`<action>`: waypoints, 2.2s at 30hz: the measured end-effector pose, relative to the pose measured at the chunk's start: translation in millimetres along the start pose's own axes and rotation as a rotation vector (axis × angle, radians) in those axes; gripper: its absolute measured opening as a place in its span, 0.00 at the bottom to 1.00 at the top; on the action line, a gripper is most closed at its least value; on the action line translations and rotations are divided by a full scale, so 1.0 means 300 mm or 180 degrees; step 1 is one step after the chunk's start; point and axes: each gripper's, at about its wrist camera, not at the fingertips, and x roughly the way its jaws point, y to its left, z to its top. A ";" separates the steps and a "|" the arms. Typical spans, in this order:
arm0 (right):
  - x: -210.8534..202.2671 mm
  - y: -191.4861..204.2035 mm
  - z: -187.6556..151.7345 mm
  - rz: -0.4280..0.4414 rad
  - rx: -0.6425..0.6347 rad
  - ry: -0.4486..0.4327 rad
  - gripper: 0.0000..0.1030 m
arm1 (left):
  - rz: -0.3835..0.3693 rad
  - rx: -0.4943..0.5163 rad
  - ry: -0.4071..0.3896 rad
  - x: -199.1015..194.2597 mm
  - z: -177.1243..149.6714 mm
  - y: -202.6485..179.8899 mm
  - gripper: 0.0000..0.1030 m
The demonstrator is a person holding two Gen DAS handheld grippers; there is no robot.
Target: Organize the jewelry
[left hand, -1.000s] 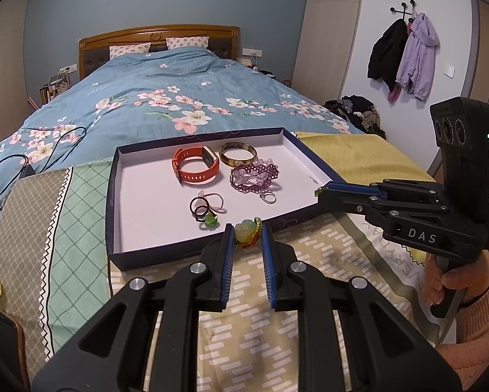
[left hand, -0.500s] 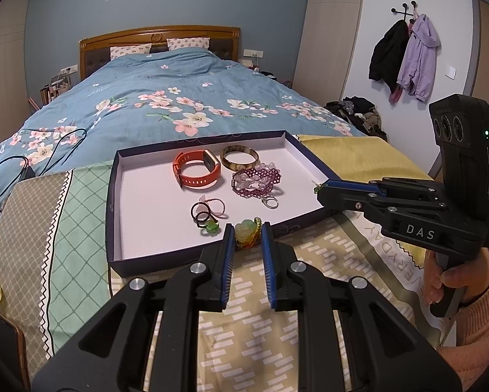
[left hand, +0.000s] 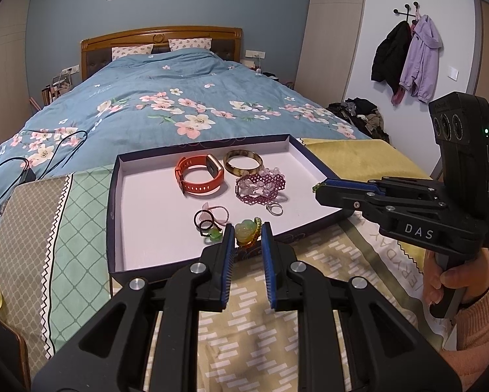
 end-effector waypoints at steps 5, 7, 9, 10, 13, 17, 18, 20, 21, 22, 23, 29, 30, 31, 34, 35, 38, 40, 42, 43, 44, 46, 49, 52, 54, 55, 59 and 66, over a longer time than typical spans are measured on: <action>0.003 -0.001 0.001 -0.0003 0.0002 0.0000 0.10 | 0.0005 -0.0007 -0.0007 0.013 0.013 0.007 0.16; 0.003 -0.001 0.003 -0.0002 0.0002 -0.0002 0.10 | 0.0009 -0.0005 -0.0005 0.017 0.016 0.007 0.16; 0.007 -0.004 0.008 -0.0005 0.0003 -0.0002 0.10 | 0.0009 -0.0012 -0.0003 0.019 0.017 0.008 0.16; 0.004 -0.003 0.004 -0.0005 0.0000 -0.0002 0.10 | 0.0011 -0.0016 -0.0003 0.022 0.017 0.010 0.16; 0.005 -0.004 0.004 -0.0005 0.0000 -0.0001 0.10 | 0.0017 -0.0023 0.0000 0.031 0.020 0.014 0.16; 0.009 -0.004 0.008 -0.0005 0.0004 0.0005 0.10 | 0.0015 -0.0023 0.0000 0.031 0.019 0.015 0.16; 0.012 -0.006 0.012 -0.0006 0.0006 0.0009 0.10 | 0.0014 -0.0023 0.0000 0.031 0.018 0.015 0.16; 0.021 -0.010 0.022 -0.0010 0.0011 0.0013 0.10 | 0.0017 -0.0023 0.0001 0.032 0.019 0.016 0.16; 0.025 -0.013 0.026 -0.0008 0.0014 0.0015 0.10 | 0.0013 -0.0025 0.0000 0.031 0.019 0.015 0.16; 0.025 -0.012 0.026 -0.0011 0.0012 0.0012 0.10 | 0.0015 -0.0024 0.0001 0.035 0.021 0.016 0.16; 0.024 -0.012 0.024 -0.0013 0.0010 0.0012 0.10 | 0.0015 -0.0025 0.0001 0.034 0.020 0.016 0.16; 0.023 -0.012 0.022 -0.0010 0.0009 0.0010 0.10 | 0.0010 -0.0031 0.0007 0.044 0.019 0.017 0.16; 0.023 -0.012 0.022 -0.0009 0.0009 0.0011 0.10 | 0.0009 -0.0033 0.0008 0.044 0.019 0.017 0.16; 0.025 -0.013 0.025 -0.0008 0.0009 0.0011 0.10 | 0.0011 -0.0034 0.0008 0.042 0.018 0.017 0.16; 0.028 -0.015 0.028 -0.0008 0.0013 0.0011 0.10 | 0.0010 -0.0038 0.0010 0.047 0.019 0.017 0.16; 0.027 -0.014 0.026 -0.0008 0.0013 0.0012 0.10 | 0.0011 -0.0039 0.0010 0.048 0.019 0.017 0.16; 0.027 -0.015 0.026 -0.0012 0.0010 0.0015 0.10 | 0.0018 -0.0046 0.0016 0.061 0.021 0.016 0.16; 0.025 -0.014 0.024 -0.0011 0.0011 0.0011 0.10 | 0.0021 -0.0052 0.0020 0.070 0.023 0.018 0.16; 0.027 -0.016 0.026 -0.0012 0.0014 0.0014 0.10 | 0.0025 -0.0053 0.0021 0.072 0.023 0.019 0.16; 0.027 -0.016 0.027 -0.0012 0.0014 0.0013 0.10 | 0.0024 -0.0051 0.0020 0.072 0.023 0.019 0.16; 0.027 -0.015 0.027 -0.0012 0.0011 0.0012 0.10 | 0.0026 -0.0051 0.0023 0.072 0.024 0.020 0.16; 0.026 -0.015 0.024 -0.0010 0.0012 0.0013 0.10 | 0.0031 -0.0047 0.0023 0.075 0.023 0.020 0.16; 0.027 -0.016 0.025 -0.0009 0.0009 0.0013 0.10 | 0.0037 -0.0050 0.0029 0.081 0.025 0.028 0.16; 0.028 -0.016 0.025 -0.0010 0.0010 0.0013 0.10 | 0.0044 -0.0049 0.0032 0.087 0.027 0.033 0.16; 0.028 -0.016 0.025 -0.0008 0.0014 0.0015 0.10 | 0.0043 -0.0052 0.0037 0.093 0.030 0.037 0.16; 0.030 -0.017 0.027 -0.0010 0.0014 0.0016 0.10 | 0.0050 -0.0050 0.0039 0.097 0.030 0.038 0.16; 0.040 -0.023 0.030 -0.0014 0.0017 0.0027 0.10 | 0.0054 -0.0059 0.0045 0.106 0.032 0.047 0.16; 0.050 -0.031 0.031 -0.0021 0.0021 0.0036 0.10 | 0.0076 -0.0083 0.0070 0.121 0.034 0.053 0.16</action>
